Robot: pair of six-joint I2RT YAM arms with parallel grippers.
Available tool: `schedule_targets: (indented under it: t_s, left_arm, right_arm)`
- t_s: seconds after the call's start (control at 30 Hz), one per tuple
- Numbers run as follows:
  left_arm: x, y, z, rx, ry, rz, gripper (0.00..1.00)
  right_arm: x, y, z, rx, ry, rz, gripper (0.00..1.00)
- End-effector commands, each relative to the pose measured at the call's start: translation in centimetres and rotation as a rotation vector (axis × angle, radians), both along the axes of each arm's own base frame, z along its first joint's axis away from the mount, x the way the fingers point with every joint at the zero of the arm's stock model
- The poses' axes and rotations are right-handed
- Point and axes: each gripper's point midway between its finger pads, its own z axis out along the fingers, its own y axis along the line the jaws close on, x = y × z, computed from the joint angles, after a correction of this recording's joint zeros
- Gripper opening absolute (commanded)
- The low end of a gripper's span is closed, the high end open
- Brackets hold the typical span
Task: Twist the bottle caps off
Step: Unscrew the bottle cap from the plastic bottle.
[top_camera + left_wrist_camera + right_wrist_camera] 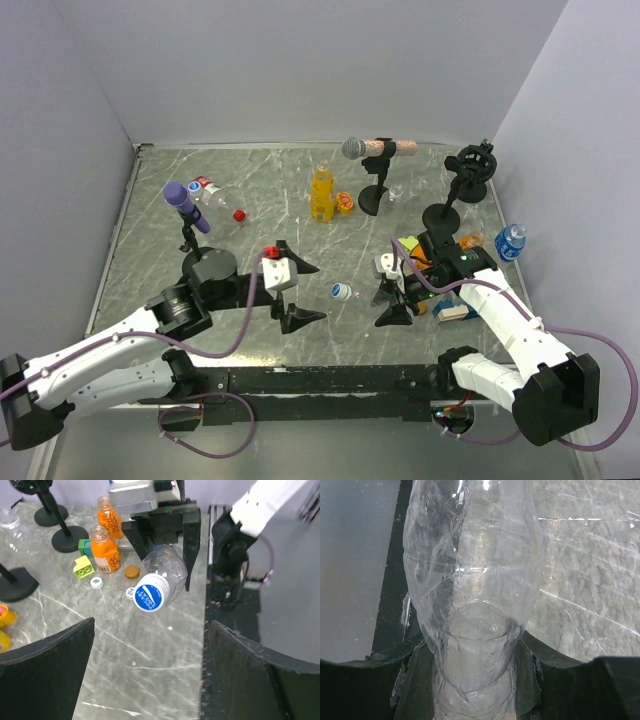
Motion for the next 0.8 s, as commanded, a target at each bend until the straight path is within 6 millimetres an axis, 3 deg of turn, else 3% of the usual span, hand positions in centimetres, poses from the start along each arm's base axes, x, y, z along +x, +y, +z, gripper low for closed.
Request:
schedule_targets:
  t_s: [0.0,0.17,0.47,0.77]
  left_arm:
    - [0.3,-1.8,2.0,-0.016,-0.175,-0.091,0.99]
    - [1.0,-3.1,2.2,-0.020,-0.191,-0.107,0.94]
    - [1.1,-4.6,1.1,0.040,-0.142,-0.159,0.66]
    - [1.1,-4.9,0.6,0.052,-0.122,-0.175,0.49]
  right_arm:
    - [0.3,0.8,1.1,0.067,-0.047,0.038,0.31]
    - [0.3,0.8,1.0,0.064,-0.045,0.037,0.31]
    - [0.3,0.8,1.1,0.065,-0.044,0.038,0.31]
    - [0.3,0.8,1.1,0.065,-0.044,0.037,0.31]
